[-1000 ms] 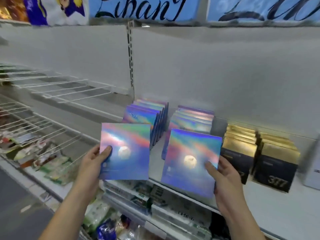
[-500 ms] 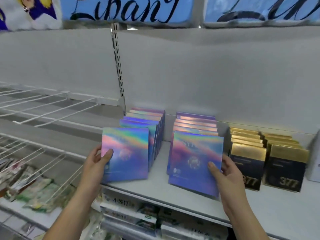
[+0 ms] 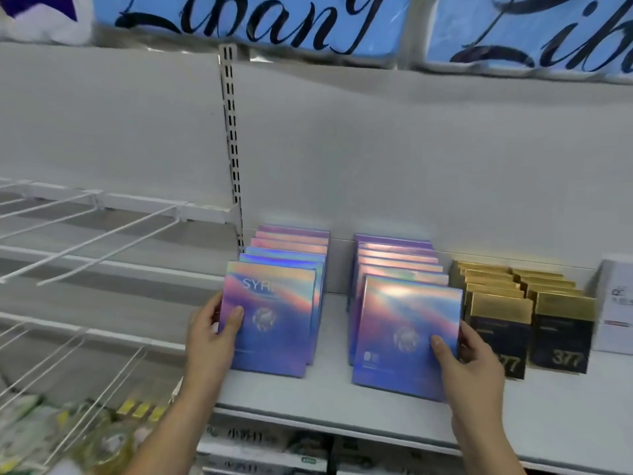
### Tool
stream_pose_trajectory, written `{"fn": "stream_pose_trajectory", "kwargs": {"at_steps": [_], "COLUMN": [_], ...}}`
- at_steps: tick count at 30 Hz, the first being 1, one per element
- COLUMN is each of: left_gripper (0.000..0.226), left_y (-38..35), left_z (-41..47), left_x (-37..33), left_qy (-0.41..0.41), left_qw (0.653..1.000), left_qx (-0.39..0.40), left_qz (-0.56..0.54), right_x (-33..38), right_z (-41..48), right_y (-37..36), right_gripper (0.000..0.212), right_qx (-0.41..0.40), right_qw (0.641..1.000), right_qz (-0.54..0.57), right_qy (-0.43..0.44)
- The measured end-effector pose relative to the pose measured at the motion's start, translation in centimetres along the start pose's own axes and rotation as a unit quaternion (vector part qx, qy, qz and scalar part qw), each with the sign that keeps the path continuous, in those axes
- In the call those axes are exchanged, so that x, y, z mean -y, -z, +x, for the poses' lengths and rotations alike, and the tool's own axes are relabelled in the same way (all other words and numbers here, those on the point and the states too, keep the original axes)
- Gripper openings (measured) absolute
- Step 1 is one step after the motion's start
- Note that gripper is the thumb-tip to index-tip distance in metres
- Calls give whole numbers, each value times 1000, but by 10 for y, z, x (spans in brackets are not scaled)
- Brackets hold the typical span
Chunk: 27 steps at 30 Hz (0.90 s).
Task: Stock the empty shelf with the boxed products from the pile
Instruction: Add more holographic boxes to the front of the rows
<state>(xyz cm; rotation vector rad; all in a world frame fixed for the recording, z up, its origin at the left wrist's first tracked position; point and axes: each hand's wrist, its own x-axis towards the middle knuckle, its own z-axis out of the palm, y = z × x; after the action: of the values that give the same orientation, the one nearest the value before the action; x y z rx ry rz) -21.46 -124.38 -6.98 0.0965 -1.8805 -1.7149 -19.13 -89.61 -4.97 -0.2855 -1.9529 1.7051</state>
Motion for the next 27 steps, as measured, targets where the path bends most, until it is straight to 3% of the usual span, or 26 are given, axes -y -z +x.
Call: {"fn": "stream_pose_trajectory", "kwargs": {"at_steps": [9, 13, 27], "left_gripper": [47, 40, 36], "left_y": [-6, -6, -11], "left_z": [1, 0, -6], "left_x": [5, 5, 7], "left_qy": [31, 42, 58], "left_qw": [999, 998, 995], "left_qx": [10, -3, -31], "left_qz": [-39, -53, -72], "right_x": [-2, 4, 7], "right_z": [-7, -10, -14], "right_y": [-24, -25, -29], "right_gripper": [34, 36, 39], "right_qx": [-55, -58, -65], "right_qw": [992, 988, 990], "right_qz": [98, 120, 105], "right_qy": [-55, -72, -74]}}
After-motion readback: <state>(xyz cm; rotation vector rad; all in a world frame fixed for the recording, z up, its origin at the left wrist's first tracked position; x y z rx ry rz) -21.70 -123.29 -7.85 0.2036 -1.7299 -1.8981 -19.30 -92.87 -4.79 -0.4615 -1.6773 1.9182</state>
